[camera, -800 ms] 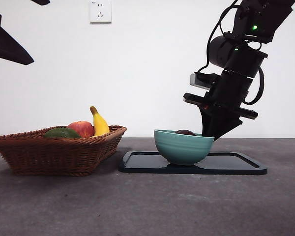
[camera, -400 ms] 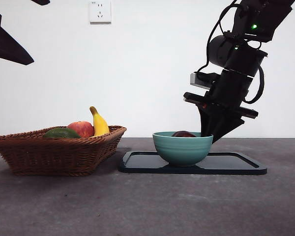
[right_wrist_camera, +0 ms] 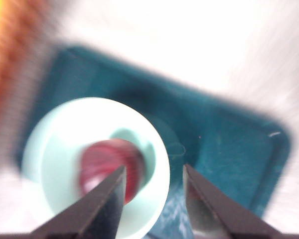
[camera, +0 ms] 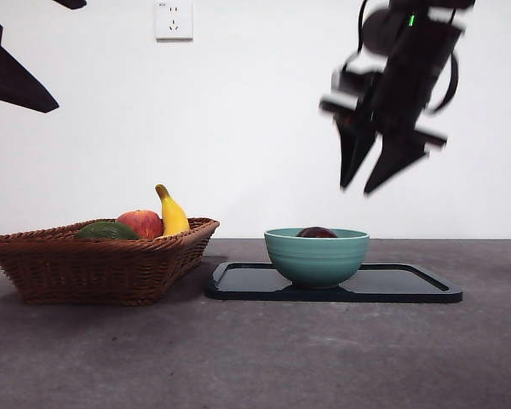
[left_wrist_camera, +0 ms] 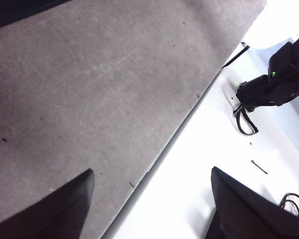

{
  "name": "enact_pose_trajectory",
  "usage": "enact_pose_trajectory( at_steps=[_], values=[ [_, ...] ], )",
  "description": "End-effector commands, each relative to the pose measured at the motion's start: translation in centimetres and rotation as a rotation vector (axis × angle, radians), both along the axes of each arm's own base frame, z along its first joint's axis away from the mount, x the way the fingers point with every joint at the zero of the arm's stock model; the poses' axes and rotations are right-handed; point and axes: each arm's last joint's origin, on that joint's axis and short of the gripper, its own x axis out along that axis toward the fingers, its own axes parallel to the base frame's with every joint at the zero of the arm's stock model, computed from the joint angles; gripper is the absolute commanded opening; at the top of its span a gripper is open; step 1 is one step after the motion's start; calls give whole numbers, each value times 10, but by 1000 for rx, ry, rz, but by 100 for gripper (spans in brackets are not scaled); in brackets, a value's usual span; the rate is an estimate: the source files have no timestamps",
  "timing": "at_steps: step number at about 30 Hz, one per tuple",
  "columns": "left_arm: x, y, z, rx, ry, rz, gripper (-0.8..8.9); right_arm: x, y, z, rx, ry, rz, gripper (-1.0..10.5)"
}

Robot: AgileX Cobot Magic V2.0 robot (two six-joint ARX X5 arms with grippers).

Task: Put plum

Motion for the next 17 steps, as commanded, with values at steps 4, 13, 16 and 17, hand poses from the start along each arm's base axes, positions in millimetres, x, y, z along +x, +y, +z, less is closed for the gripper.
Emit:
enact_pose_trajectory(
  at_steps=[4, 13, 16, 17],
  values=[
    [1, -1, 2, -6, -12, -13, 374, -36, -10, 54, 7, -85, 32, 184],
    [1, -1, 2, -7, -13, -13, 374, -126, -38, 101, 48, -243, 38, 184],
    [1, -1, 2, -7, -14, -13, 374, -158, -48, 99, 64, -264, 46, 184],
    [1, -1, 2, -8, -15, -13, 374, -168, -50, 96, 76, -267, 55, 184]
  ],
)
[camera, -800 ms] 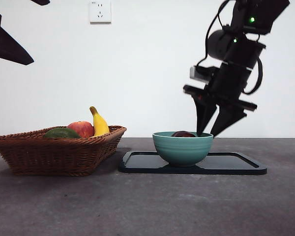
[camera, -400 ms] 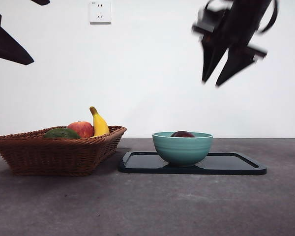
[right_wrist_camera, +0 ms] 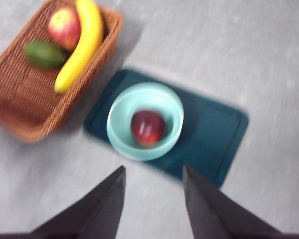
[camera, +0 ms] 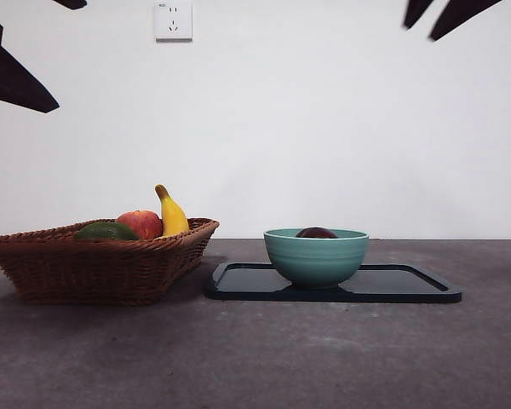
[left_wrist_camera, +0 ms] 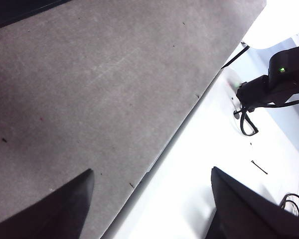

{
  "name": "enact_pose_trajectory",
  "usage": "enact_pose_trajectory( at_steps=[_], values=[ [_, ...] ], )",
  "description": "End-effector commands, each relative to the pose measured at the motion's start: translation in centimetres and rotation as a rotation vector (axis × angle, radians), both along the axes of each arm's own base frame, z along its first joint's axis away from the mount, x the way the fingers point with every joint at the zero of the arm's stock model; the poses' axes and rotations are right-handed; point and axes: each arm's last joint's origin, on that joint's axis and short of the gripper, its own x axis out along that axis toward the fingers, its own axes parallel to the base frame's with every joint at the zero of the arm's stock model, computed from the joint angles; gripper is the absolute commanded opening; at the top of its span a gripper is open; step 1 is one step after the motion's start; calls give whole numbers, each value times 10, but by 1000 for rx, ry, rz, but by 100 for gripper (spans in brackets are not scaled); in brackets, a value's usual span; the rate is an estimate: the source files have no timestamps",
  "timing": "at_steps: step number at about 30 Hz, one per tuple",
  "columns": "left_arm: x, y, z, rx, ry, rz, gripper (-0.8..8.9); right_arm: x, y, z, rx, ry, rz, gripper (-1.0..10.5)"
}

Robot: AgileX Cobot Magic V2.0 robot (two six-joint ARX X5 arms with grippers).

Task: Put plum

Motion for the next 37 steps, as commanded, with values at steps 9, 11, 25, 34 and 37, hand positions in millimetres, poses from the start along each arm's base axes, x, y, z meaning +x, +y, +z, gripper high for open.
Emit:
enact_pose_trajectory(
  at_steps=[9, 11, 25, 34, 37],
  values=[
    [1, -1, 2, -6, -16, -16, 374, -77, -20, -42, 76, 8, 91, 184],
    [1, -1, 2, -6, -15, -15, 374, -85, -22, -52, 95, 22, 114, 184],
    [1, -1, 2, -6, -15, -15, 374, -113, -25, -97, 222, 115, 259, 184],
    [1, -1, 2, -6, -15, -15, 374, -112, -24, -96, 227, 91, 262, 184],
    [1, -1, 2, -6, -15, -15, 374, -112, -24, -96, 227, 91, 262, 184]
  ],
)
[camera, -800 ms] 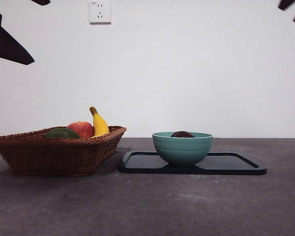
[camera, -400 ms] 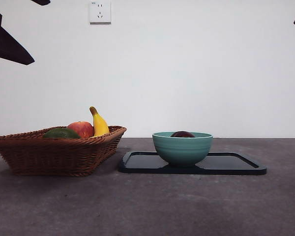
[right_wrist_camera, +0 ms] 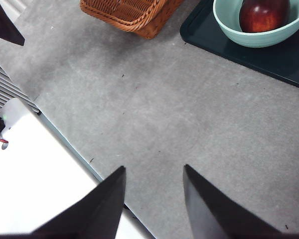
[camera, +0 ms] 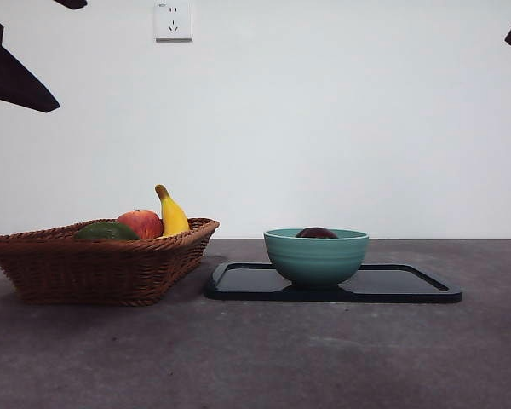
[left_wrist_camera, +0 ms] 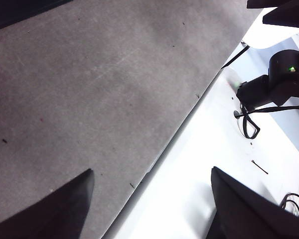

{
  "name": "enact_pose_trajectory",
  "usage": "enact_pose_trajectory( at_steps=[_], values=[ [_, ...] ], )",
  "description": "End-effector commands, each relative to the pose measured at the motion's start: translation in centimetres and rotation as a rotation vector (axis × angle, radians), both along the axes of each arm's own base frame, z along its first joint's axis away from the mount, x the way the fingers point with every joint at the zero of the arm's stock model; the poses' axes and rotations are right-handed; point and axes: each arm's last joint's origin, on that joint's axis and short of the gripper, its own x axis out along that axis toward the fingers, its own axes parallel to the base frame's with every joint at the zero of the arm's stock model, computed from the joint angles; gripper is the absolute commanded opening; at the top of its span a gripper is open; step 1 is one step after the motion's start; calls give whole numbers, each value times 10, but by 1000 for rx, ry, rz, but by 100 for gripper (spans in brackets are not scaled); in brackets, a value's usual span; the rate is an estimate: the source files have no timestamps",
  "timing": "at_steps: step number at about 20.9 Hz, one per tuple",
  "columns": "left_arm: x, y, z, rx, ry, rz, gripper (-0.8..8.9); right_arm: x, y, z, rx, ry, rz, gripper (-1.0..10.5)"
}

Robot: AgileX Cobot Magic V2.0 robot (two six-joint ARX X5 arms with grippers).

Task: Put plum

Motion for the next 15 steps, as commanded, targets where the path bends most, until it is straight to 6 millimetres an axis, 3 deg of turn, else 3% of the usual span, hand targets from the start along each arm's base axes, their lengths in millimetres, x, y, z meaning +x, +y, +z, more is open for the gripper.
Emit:
enact_pose_trajectory(
  at_steps=[1, 9, 15],
  values=[
    [1, -1, 2, -6, -12, -13, 374, 1, 1, 2, 5, -15, 10, 184],
    [4, -3, 4, -31, -26, 11, 373, 1, 1, 2, 5, -15, 10, 184],
    [16, -10, 19, -106, -104, 112, 374, 1, 1, 2, 5, -15, 10, 184]
  ],
)
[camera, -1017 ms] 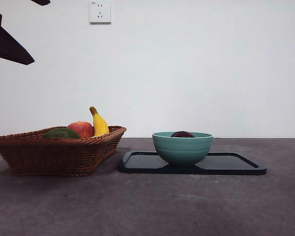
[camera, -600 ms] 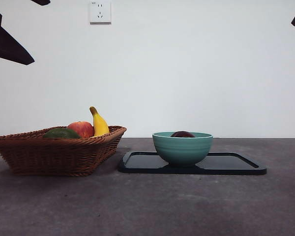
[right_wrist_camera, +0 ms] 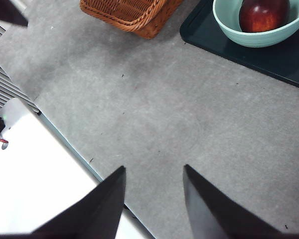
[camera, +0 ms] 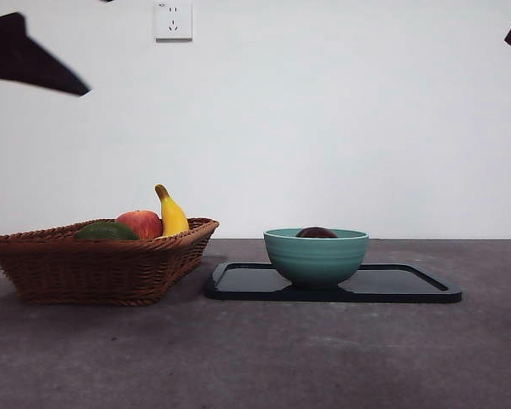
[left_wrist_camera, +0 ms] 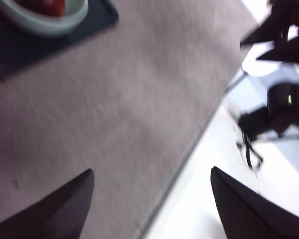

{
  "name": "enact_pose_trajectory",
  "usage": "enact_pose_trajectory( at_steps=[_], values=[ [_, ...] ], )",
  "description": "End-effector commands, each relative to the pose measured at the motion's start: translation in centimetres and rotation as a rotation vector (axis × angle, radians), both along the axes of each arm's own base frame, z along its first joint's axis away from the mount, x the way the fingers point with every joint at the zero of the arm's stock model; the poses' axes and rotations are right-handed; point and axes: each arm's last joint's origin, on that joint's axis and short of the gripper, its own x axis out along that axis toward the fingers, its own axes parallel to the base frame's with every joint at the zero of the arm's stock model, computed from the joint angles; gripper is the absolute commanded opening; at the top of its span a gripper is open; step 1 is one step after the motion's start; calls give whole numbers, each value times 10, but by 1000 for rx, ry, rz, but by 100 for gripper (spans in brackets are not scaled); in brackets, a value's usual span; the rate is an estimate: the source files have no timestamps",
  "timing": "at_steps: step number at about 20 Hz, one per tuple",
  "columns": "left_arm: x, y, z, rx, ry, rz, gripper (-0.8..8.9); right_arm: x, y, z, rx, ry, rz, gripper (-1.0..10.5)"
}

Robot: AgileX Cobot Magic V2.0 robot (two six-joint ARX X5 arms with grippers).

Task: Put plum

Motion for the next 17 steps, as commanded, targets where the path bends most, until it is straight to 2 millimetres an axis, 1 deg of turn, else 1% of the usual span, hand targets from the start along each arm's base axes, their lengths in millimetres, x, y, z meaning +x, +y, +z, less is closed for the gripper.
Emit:
enact_pose_trajectory(
  at_steps=[1, 6, 11, 14, 17],
  values=[
    [7, -6, 14, -27, -35, 79, 375, 1, 1, 2, 5, -15, 10, 184],
    [24, -18, 34, 0, -118, 174, 379, 1, 1, 2, 5, -16, 10, 184],
    [53, -39, 60, 12, -152, 190, 379, 1, 1, 2, 5, -16, 10, 184],
    [85, -65, 75, 9, -170, 176, 379, 1, 1, 2, 5, -16, 10, 184],
    [116, -92, 74, 41, -175, 182, 379, 1, 1, 2, 5, -16, 10, 184]
  ],
)
